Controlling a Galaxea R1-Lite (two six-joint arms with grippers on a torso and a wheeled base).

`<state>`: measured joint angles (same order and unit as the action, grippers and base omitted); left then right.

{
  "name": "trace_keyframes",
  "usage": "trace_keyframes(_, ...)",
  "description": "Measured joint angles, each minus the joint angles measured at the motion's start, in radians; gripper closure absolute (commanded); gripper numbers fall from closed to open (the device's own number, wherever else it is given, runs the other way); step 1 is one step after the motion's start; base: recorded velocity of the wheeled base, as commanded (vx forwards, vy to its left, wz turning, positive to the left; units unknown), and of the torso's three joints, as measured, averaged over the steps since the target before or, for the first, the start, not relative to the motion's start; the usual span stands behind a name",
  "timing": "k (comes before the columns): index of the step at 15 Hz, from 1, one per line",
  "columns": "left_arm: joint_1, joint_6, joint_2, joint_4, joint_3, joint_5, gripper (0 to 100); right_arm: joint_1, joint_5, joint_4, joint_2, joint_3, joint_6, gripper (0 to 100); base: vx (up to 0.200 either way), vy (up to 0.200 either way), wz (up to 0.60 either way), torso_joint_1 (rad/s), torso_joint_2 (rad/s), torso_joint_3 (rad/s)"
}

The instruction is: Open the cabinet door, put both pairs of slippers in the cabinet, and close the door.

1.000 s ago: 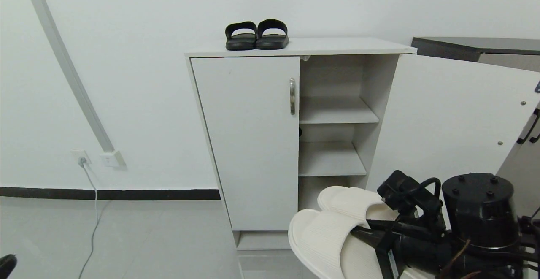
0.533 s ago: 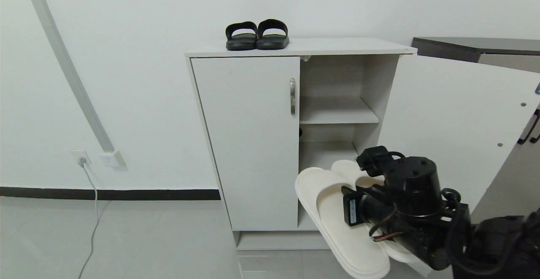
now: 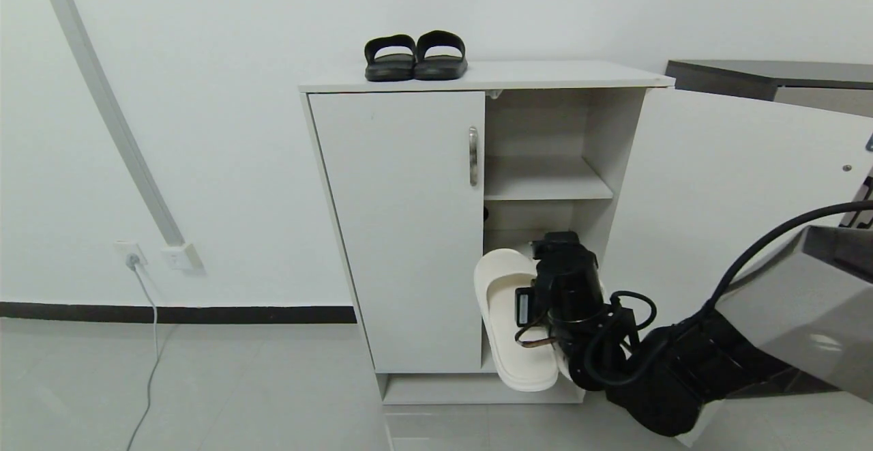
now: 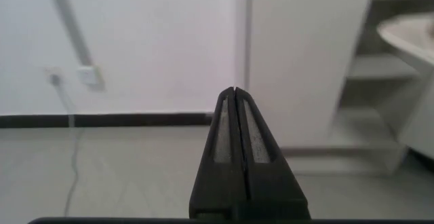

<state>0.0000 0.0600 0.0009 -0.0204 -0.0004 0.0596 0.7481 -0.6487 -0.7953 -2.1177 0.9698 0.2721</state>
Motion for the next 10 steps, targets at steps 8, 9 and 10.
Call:
trace_keyframes(8,0.000,-0.016,-0.004,0.019,0.000,-0.089,100,-0.036,-0.218,-0.015,-0.222,0.223,0.007,100,0.000,-0.025,0.00,0.000,0.00,0.000)
trace_keyframes(9,0.000,-0.017,-0.004,0.019,0.000,-0.089,100,-0.034,-0.218,-0.024,-0.241,0.229,0.007,100,0.000,-0.200,0.00,0.002,0.00,-0.002)
trace_keyframes(10,0.000,-0.017,-0.004,0.019,0.000,-0.089,100,-0.033,-0.218,-0.028,-0.257,0.230,0.006,100,0.000,-0.200,0.00,0.002,0.00,-0.002)
